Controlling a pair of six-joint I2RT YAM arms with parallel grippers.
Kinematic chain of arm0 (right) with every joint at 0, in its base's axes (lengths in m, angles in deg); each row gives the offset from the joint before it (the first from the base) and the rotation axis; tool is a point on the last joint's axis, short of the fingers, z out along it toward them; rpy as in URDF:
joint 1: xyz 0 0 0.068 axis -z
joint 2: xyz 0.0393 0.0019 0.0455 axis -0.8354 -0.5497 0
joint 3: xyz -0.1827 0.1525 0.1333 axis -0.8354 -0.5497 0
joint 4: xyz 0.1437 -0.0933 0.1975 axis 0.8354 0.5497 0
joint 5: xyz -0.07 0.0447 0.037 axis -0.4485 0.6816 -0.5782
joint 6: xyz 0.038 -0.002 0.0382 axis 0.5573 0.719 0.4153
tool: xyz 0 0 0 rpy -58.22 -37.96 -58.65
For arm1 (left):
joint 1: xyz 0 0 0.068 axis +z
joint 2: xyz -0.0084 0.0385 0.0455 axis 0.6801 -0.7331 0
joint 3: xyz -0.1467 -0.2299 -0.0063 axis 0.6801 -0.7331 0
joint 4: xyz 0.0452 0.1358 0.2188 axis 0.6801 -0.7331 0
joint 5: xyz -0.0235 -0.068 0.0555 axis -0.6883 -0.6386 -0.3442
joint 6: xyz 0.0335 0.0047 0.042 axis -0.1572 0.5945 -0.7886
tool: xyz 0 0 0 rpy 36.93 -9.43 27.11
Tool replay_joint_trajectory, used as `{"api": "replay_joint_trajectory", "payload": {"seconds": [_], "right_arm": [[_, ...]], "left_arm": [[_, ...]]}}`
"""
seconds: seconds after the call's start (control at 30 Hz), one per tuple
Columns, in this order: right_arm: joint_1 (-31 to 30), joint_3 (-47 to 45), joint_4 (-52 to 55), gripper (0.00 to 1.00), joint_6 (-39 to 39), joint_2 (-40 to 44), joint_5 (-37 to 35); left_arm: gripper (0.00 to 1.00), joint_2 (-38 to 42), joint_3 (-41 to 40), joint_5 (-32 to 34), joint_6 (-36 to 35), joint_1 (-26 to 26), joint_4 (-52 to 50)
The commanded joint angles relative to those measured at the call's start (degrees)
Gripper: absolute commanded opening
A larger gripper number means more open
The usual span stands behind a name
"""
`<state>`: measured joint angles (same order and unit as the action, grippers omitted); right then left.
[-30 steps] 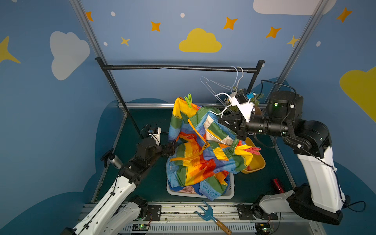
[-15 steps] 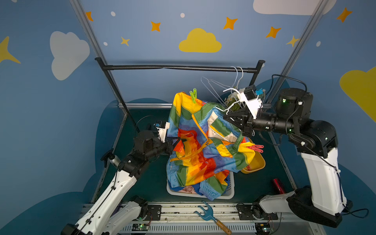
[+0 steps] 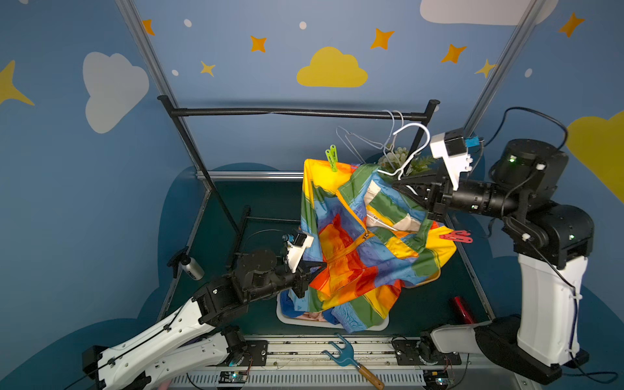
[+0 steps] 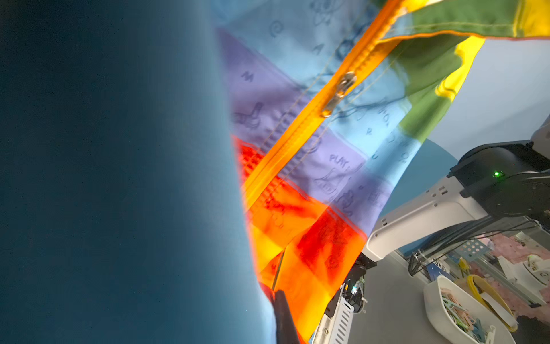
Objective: Remove the clothespins securing jackets to the hanger
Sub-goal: Adjust the jacket in the basket.
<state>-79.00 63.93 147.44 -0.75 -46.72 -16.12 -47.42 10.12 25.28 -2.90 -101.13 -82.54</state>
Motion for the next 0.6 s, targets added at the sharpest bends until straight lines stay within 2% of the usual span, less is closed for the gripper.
{"api": "replay_joint_trajectory", "payload": {"seconds": [0.0, 0.1, 0.17, 0.4, 0.57], "right_arm": [[1.7, 1.7, -5.2, 0.0, 1.9, 3.2, 2.0], [2.5, -0.2, -5.5, 0.0, 2.6, 3.0, 1.7], [2.6, -2.6, -7.0, 0.0, 3.5, 3.2, 2.0], [1.5, -11.5, -12.4, 0.0, 5.0, 3.9, 4.8], [-0.8, -12.1, -13.2, 0.0, 4.2, 2.3, 3.4]], "left_arm": [[0.04, -0.9, 6.3, 4.8, -2.7, -4.6, -2.1], [0.04, -3.6, 9.2, 9.8, -5.4, -11.1, -3.3], [0.04, -4.7, 9.3, 12.0, -5.4, -13.5, -2.9], [0.05, -1.6, 3.1, 16.6, -0.9, -14.0, -2.3], [0.1, 1.6, -1.7, 22.4, 2.3, -13.8, -2.2]]}}
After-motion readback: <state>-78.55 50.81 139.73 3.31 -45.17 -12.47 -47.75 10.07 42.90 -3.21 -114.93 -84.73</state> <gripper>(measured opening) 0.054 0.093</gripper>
